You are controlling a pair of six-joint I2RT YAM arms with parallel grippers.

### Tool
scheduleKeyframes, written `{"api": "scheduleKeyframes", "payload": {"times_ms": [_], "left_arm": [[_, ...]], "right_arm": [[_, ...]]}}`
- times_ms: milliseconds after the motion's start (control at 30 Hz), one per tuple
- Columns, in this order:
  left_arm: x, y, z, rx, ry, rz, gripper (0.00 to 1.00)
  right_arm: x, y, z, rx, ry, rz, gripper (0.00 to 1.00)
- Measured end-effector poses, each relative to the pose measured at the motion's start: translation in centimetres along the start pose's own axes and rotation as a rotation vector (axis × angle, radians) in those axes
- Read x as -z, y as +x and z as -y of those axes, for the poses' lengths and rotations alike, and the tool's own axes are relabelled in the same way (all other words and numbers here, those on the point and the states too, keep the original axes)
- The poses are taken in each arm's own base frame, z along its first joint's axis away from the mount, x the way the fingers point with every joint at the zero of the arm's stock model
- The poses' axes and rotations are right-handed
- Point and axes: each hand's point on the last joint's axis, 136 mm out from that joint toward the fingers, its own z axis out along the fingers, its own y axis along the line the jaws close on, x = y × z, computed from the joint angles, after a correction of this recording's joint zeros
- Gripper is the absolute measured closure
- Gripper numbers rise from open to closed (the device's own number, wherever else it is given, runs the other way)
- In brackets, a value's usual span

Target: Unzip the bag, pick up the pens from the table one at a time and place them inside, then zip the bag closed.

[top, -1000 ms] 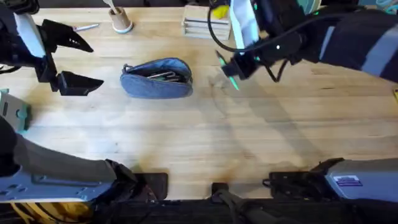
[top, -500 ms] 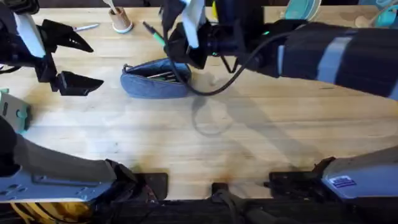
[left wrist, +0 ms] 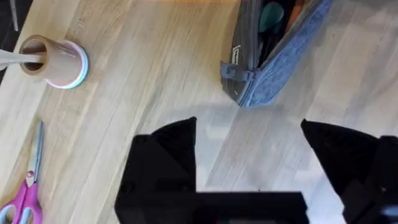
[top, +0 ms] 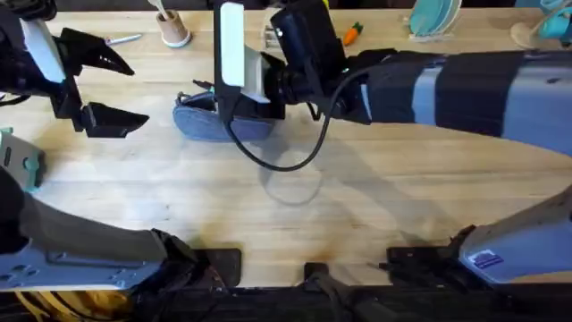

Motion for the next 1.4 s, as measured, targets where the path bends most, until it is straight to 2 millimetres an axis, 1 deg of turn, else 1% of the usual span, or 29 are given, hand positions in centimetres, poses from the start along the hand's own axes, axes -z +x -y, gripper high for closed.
{"api": "scheduleKeyframes", "payload": {"times_ms": [433,600,633,767,800,833,867,933,1167,1267,1400], "left_arm": [[0.0,-0.1,0.2,0.005,0.006,0.002,0.007],[0.0,-0.1,0.3,0.010,0.011,0.004,0.007],[0.0,-0.1,0.3,0.010,0.011,0.003,0.007],[0.0,-0.1,0.3,0.010,0.011,0.004,0.007],[0.0,-0.1,0.3,0.010,0.011,0.004,0.007],[0.0,-0.1,0.3,0.010,0.011,0.004,0.007],[0.0,-0.1,0.3,0.010,0.011,0.004,0.007],[0.0,-0.1,0.3,0.010,0.011,0.004,0.008],[0.0,-0.1,0.3,0.010,0.011,0.004,0.007],[0.0,-0.1,0.3,0.010,0.011,0.004,0.008],[0.0,-0.1,0.4,0.014,0.015,0.005,0.007]], "right_arm": [[-2.8,4.1,-2.7,-0.029,-0.086,-0.079,0.970],[-3.0,4.5,-3.0,-0.032,-0.094,-0.087,0.970],[-3.0,4.5,-3.0,-0.034,-0.094,-0.087,0.926],[-3.0,4.5,-2.9,-0.030,-0.091,-0.086,0.359],[-3.0,4.5,-2.8,-0.030,-0.089,-0.085,0.204],[-3.0,4.5,-2.8,-0.030,-0.088,-0.086,0.077],[-3.0,4.5,-2.7,-0.027,-0.087,-0.085,0.024],[-3.0,4.6,-2.7,-0.028,-0.088,-0.087,0.009],[-2.8,5.1,-3.3,-0.069,-0.114,-0.114,0.009],[-2.8,5.2,-3.2,-0.178,-0.104,-0.125,0.009],[-2.4,6.0,-2.7,-0.420,-0.070,-0.173,0.009]]}}
